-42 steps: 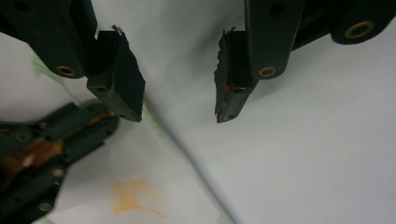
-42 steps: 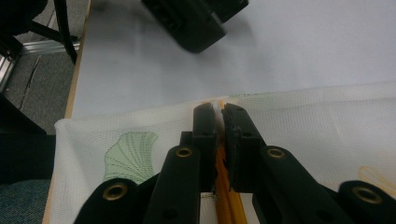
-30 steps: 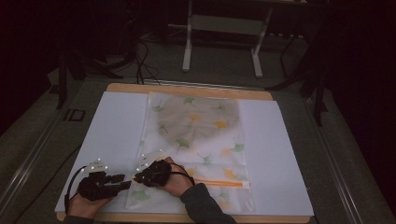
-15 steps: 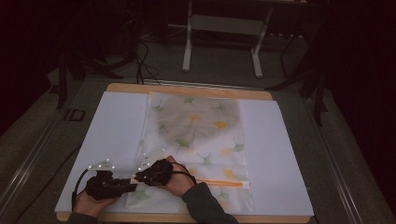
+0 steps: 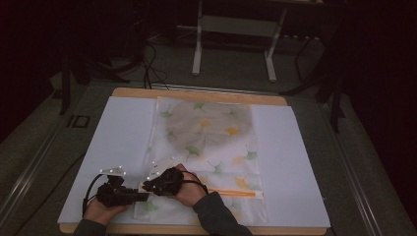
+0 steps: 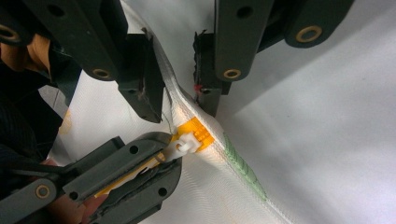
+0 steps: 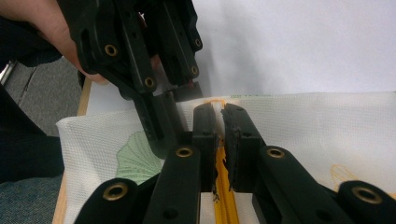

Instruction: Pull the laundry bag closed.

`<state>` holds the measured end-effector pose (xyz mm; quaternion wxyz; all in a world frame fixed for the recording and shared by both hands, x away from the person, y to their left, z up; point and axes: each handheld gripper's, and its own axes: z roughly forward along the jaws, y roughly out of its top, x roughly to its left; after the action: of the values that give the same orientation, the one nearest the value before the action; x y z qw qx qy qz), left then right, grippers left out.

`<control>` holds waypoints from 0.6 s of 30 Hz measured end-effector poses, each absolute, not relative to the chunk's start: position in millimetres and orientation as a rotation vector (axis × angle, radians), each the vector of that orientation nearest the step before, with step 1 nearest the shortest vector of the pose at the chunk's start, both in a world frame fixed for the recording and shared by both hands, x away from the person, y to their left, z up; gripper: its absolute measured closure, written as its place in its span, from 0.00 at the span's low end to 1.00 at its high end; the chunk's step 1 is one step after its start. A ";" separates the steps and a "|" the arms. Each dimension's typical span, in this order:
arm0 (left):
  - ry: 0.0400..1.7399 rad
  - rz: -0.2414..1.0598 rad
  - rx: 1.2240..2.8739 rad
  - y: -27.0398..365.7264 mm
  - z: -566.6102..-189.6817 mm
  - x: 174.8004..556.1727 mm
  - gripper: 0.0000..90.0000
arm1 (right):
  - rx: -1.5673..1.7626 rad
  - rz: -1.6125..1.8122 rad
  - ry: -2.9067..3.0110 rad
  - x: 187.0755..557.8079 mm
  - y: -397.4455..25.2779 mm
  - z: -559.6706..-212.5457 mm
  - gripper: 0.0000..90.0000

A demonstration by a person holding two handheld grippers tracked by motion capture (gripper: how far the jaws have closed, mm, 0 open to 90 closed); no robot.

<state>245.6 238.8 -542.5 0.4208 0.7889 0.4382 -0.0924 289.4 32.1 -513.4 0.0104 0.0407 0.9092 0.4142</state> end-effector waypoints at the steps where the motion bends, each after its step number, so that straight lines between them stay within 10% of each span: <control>1: 1.100 -0.236 1.974 238.9 -543.0 246.0 0.84 | 0.127 1.293 2.839 289.6 32.0 -513.7 0.93; 18: 1.095 -0.219 1.974 237.5 -541.1 243.4 0.99 | 0.126 1.272 2.849 290.3 26.0 -518.4 0.93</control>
<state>243.4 237.5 -541.1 0.4232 0.7886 0.4375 -0.0874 290.3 26.0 -518.4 0.0093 0.0403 0.9123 0.4074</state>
